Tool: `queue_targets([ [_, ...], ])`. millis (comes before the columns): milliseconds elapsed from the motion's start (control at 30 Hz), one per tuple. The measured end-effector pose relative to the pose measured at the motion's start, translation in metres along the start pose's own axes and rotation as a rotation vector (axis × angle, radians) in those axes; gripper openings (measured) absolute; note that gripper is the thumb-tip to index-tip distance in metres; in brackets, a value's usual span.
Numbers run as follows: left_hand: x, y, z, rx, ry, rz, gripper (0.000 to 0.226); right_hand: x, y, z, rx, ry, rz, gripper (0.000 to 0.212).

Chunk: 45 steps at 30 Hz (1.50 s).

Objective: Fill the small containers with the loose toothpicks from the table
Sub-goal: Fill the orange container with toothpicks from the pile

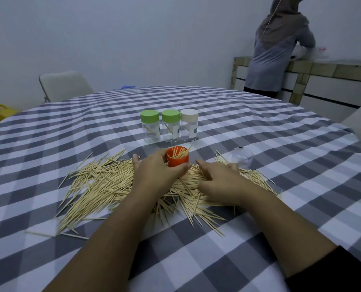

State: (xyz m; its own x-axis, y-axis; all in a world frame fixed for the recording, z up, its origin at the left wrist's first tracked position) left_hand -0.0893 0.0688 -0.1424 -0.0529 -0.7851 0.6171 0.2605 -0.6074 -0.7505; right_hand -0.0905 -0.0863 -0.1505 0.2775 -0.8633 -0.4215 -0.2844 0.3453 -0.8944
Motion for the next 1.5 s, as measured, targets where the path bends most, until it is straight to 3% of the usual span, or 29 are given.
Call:
queue_targets([
  [100,-0.003,-0.003,0.001,0.008,-0.014,-0.008,0.062,-0.007,0.005,0.003,0.05,-0.044,-0.135,0.07],
  [300,-0.003,-0.005,0.001,0.021,-0.016,-0.015,0.059,-0.01,0.005,0.012,0.206,-0.121,-0.386,0.04],
  [533,-0.006,-0.003,0.002,0.002,-0.028,-0.002,0.059,-0.017,0.014,0.013,0.261,-0.174,-0.501,0.046],
  [767,-0.009,-0.008,0.002,0.042,-0.068,-0.033,0.057,-0.018,0.007,0.01,0.356,-0.102,-0.57,0.033],
  [1200,-0.014,-0.017,0.001,0.082,-0.121,-0.07,0.051,-0.004,-0.007,0.004,0.435,0.009,-0.413,0.027],
  [1500,-0.01,-0.008,0.001,0.025,-0.083,-0.026,0.057,0.01,-0.014,0.007,0.506,0.08,-0.079,0.022],
])
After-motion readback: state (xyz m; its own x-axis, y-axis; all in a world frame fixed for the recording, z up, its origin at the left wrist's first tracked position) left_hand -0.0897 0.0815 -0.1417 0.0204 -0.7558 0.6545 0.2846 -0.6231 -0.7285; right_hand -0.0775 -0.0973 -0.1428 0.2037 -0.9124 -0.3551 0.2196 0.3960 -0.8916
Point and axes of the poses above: each hand's wrist, its own z-axis towards the middle knuckle, its own y-axis out of the palm, x = y × z, the point moved 6 cm from there along z, towards the middle knuckle, and after that the axes turned 5 degrees about -x, right-handed, at the moved point
